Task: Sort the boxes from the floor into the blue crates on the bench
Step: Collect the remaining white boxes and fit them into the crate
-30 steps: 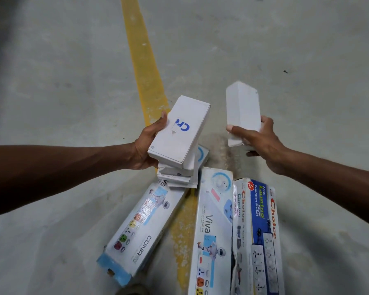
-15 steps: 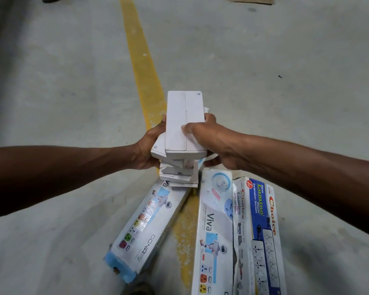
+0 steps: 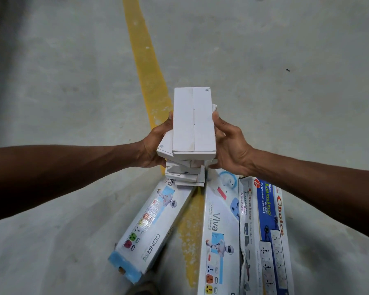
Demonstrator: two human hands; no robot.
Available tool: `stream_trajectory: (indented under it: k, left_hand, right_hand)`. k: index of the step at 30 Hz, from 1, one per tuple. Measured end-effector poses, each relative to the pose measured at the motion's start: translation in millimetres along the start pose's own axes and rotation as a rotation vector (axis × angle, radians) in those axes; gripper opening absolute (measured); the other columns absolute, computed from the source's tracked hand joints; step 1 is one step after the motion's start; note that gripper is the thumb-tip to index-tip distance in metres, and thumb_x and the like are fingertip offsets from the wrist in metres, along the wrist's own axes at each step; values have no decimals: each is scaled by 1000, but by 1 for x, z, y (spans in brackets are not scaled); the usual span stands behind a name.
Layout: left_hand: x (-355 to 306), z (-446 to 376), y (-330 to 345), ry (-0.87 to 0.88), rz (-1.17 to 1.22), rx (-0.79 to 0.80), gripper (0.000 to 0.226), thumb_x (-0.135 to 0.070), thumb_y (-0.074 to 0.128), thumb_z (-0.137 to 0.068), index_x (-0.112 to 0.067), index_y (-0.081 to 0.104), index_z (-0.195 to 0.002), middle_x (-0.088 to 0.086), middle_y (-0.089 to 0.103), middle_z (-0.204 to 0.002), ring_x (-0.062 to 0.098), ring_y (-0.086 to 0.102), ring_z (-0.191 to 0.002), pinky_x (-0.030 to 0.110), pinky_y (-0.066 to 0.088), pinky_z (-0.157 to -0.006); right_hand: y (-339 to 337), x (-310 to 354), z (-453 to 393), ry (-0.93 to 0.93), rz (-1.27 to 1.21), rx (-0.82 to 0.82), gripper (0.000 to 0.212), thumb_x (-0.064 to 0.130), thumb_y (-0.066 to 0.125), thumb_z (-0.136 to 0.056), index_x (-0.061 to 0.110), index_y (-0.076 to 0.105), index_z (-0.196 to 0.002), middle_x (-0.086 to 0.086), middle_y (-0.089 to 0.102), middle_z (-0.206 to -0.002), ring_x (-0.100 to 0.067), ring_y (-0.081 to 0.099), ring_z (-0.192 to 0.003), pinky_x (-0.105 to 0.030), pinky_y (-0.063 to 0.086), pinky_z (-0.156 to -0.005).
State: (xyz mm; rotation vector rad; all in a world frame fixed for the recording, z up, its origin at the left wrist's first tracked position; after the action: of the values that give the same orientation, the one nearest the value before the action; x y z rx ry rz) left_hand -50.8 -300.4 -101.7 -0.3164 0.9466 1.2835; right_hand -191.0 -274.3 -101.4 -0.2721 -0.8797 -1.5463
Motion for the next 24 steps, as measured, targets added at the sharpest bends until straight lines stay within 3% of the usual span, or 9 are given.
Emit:
stream_trajectory:
  k: [3,6,9,12,13,15,17,21,24]
  left_hand:
    - [0,-1,1,24,94,32,73,-76,34,-95,-23,76,-120,14,70,-128,34,68,-106,42,57,-88]
    - [0,-3,0,40,148,46,74,-76,33,-96,-22,72,-127,15,67,-132,35,66,-110,45,54,-93]
    - [3,-2,7,18,138,81,76,-79,33,-94,-24,67,-134,15,63,-139,38,63,-117,51,49,-101]
    - [-10,9,17,41,187,39,66,-73,40,-95,-24,74,-122,11,72,-124,31,72,-103,41,59,-83]
    - [-19,14,22,58,215,34,63,-69,43,-96,-22,73,-124,11,72,-125,30,72,-103,41,59,-85]
    - [-37,30,33,64,264,23,62,-63,38,-101,-18,70,-130,12,70,-129,31,70,-109,45,56,-96]
    - [-58,53,45,26,279,-15,64,-63,32,-103,-19,72,-127,11,70,-130,31,70,-110,46,52,-99]
    - [-124,133,88,15,406,-31,70,-57,24,-107,-18,83,-104,7,78,-111,24,76,-96,35,62,-79]
    - [-193,214,116,40,465,-80,66,-55,27,-108,-15,80,-112,9,77,-114,25,75,-99,37,62,-82]
  right_hand:
    - [5,0,-5,-21,114,35,96,95,64,-56,57,49,-142,-9,42,-160,-45,42,-138,-69,28,-109]
    - [10,3,-11,-60,149,100,105,97,64,-52,51,50,-145,-9,51,-153,-44,53,-127,-66,43,-99]
    - [11,3,-9,-52,139,113,104,97,64,-52,50,51,-144,-8,53,-152,-48,51,-133,-75,33,-106]
    - [12,14,4,-63,146,87,98,96,64,-52,51,57,-139,-7,55,-149,-47,56,-129,-76,32,-107]
    - [14,20,12,-58,151,77,97,96,63,-54,50,57,-139,-8,56,-149,-47,55,-130,-77,30,-109]
    - [24,33,34,-47,152,80,97,96,63,-54,50,57,-139,-7,55,-151,-46,53,-133,-76,28,-111]
    - [37,58,65,-56,155,55,100,96,65,-49,50,59,-137,-5,58,-148,-42,55,-132,-71,36,-110]
    - [81,122,147,-89,182,17,99,92,68,-52,43,61,-138,2,65,-140,-34,59,-130,-64,43,-109]
    - [129,182,234,-88,218,-15,87,90,58,-67,41,60,-139,4,66,-139,-30,59,-131,-62,42,-110]
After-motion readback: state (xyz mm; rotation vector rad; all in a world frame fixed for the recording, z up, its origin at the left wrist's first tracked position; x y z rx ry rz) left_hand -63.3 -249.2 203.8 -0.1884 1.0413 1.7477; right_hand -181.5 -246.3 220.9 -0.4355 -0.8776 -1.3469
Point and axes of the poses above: each hand's wrist, its own z-axis away from the middle knuckle, its own y-axis out of the palm, x = y × z, the point moved 10 cm from there along -z, towards the middle knuckle
